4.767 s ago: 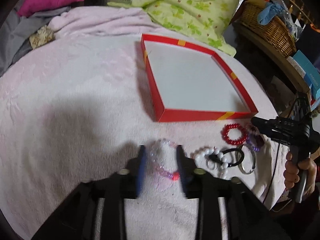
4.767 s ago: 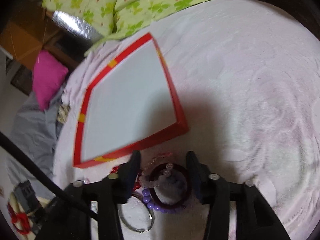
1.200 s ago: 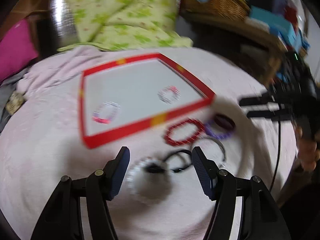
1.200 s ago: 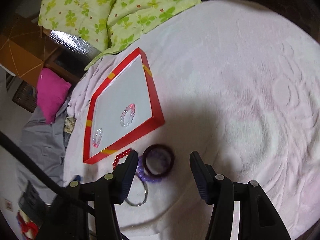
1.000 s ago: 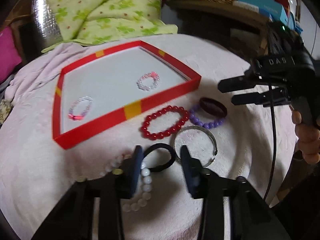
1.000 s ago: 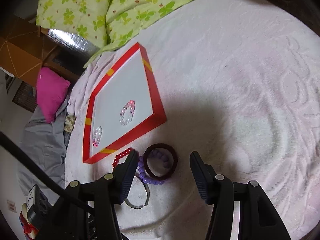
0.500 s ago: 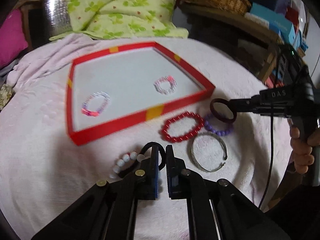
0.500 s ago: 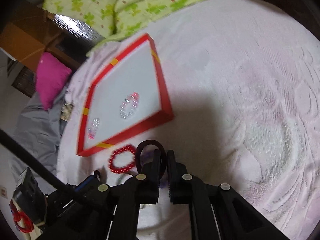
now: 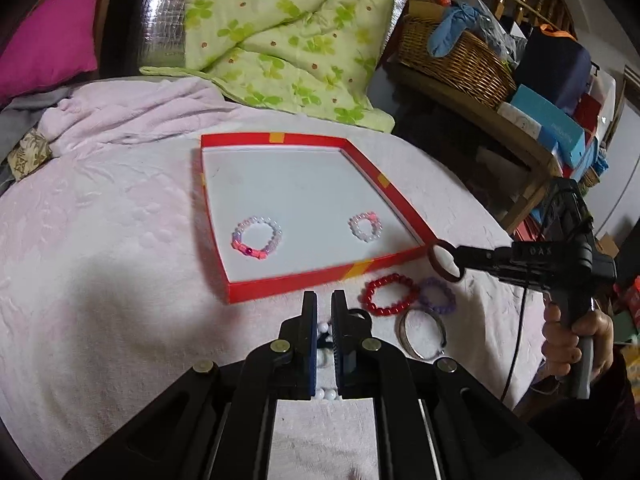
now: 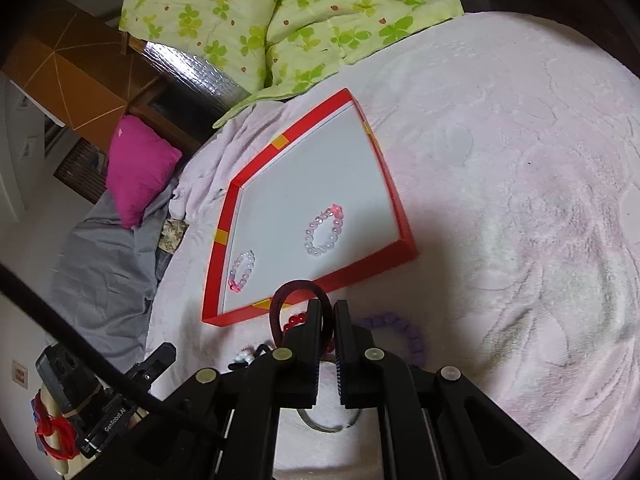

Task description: Organize jewelry

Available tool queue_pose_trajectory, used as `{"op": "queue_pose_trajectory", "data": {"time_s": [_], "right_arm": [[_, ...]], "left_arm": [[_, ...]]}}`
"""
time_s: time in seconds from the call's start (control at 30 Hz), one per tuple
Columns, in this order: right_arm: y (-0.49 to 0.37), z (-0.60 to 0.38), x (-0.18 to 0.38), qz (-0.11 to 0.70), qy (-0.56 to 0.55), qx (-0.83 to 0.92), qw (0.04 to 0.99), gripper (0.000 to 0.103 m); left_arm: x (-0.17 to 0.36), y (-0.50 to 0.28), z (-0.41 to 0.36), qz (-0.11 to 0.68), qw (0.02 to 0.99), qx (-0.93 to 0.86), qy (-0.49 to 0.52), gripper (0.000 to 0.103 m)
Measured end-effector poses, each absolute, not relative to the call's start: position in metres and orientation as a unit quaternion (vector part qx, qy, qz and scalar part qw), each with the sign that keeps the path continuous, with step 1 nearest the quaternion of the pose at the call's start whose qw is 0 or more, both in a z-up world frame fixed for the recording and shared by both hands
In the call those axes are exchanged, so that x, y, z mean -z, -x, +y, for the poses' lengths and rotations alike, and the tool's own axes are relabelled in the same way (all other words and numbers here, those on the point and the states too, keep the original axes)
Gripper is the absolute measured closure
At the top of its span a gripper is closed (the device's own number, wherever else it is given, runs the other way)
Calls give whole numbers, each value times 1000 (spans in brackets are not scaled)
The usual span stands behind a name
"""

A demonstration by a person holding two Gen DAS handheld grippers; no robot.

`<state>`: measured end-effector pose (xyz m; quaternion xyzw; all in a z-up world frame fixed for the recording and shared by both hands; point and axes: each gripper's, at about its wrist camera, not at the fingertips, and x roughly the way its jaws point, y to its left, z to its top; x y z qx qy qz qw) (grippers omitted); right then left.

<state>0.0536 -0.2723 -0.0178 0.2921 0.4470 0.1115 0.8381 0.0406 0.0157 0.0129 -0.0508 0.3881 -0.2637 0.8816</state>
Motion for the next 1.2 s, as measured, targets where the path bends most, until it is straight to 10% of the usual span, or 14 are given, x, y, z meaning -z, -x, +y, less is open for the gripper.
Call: {"op": "queue_pose_trajectory", "data": {"time_s": [0.13,0.27,0.73,0.97,1.2], "right_arm": [[-55,-268,20,450,-292,-109,837,96],[-55,-268,21,452,-292,-110,836,96],[-52,-277,23,456,-289,-98,836,96],[-51,-276,22,456,-287,-98,837,96],[-53,-269,23,459,-278,-101,838,96]], "left_arm": [[-3,-39,7,409,875,257,23,95],[12,-39,-2,437,863,251,7,61],[43,-32,-25,468,845,231,-116,60],[44,-26,-29,480,834,252,-96,32],[53,-23,-35,480,833,242,-133,38]]}}
